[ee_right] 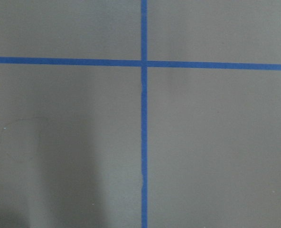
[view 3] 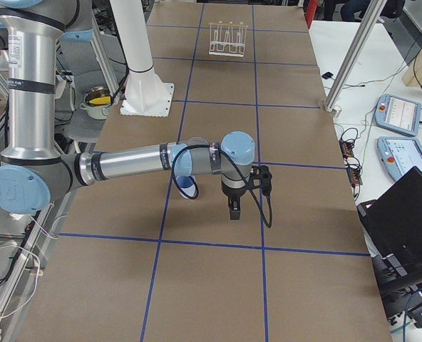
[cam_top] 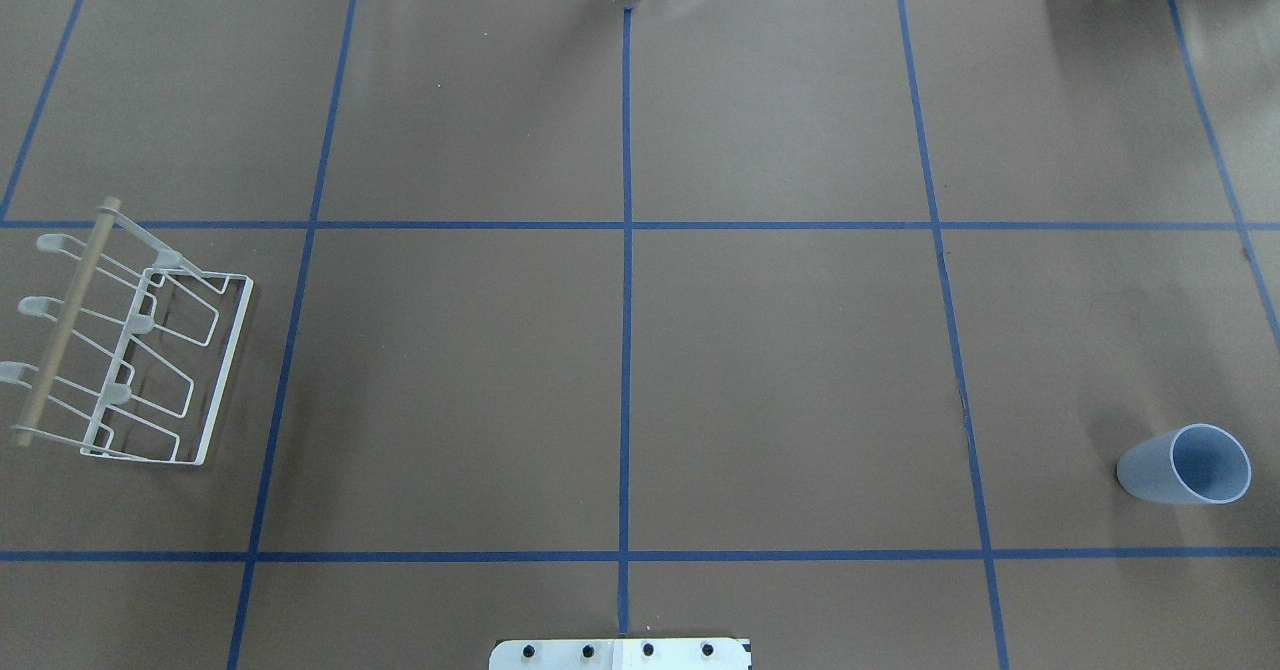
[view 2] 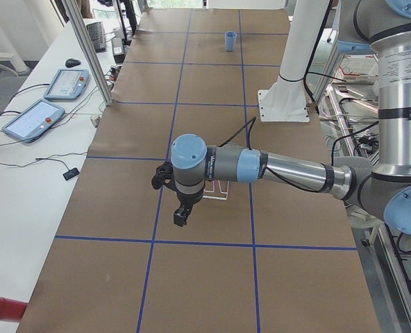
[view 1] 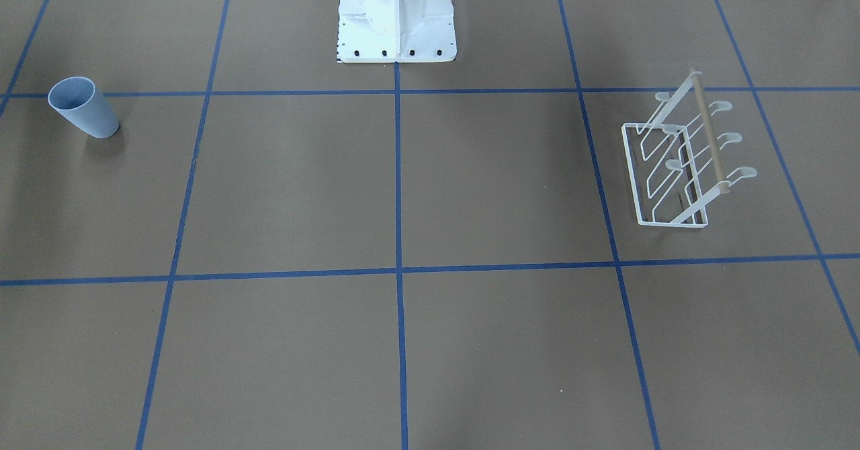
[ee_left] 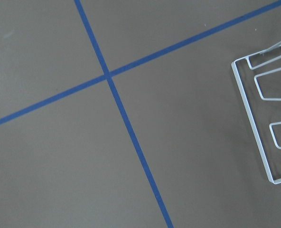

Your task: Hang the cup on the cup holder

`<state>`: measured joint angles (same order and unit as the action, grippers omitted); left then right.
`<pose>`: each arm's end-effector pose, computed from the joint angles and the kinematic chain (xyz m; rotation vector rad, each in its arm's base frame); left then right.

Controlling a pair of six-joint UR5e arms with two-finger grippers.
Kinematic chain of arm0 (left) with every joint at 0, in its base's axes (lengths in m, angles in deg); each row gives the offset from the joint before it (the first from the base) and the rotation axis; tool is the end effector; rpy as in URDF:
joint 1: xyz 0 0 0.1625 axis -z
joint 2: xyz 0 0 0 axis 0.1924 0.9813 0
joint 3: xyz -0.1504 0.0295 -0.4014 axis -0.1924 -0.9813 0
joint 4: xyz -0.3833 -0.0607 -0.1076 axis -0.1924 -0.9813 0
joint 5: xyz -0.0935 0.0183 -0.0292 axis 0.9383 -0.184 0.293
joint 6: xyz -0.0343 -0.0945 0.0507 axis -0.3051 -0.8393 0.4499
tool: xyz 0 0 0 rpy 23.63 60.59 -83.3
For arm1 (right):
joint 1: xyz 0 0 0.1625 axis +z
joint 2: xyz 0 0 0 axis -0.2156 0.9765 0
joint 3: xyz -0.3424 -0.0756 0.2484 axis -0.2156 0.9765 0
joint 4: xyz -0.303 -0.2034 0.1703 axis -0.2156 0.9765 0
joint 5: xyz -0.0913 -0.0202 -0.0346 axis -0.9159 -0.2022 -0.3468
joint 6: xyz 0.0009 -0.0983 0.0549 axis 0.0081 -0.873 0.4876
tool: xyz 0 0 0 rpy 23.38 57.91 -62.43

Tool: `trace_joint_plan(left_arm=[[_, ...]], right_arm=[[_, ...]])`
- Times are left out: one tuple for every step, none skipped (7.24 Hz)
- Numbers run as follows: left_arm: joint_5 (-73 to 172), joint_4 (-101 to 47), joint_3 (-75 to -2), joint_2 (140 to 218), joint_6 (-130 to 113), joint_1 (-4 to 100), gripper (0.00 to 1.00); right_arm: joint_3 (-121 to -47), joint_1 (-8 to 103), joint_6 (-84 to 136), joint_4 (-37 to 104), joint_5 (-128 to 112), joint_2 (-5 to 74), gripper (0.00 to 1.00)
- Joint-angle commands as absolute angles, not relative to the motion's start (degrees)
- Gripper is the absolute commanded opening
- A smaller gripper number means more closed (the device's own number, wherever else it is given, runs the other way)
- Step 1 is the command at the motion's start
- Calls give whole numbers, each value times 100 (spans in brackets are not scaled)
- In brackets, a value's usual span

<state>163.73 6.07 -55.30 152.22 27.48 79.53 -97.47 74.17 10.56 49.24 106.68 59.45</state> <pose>-0.0575 -0.4262 0.5869 0.2226 0.7732 0.3682 0.0232 -0.4493 0.5743 0.1159 -0.8415 -0.1032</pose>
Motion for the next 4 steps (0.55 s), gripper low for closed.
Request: trace_joint_plan(left_arm=[[16656, 583, -5413, 15208, 2733, 7952, 99], [16711, 574, -5378, 15207, 2733, 7952, 99], [16712, 565, -5369, 15198, 2733, 7952, 99], [16720, 565, -5369, 15207, 2733, 7952, 99]], right_arm=[[-9740, 7325, 1100, 4062, 10921, 6126, 100], [-9897, 7185, 1075, 3816, 10974, 6241, 100], [-10098, 6827, 1214, 3387, 10739, 6512, 100], [-10388, 6345, 1912, 3269, 10546, 6645, 100]])
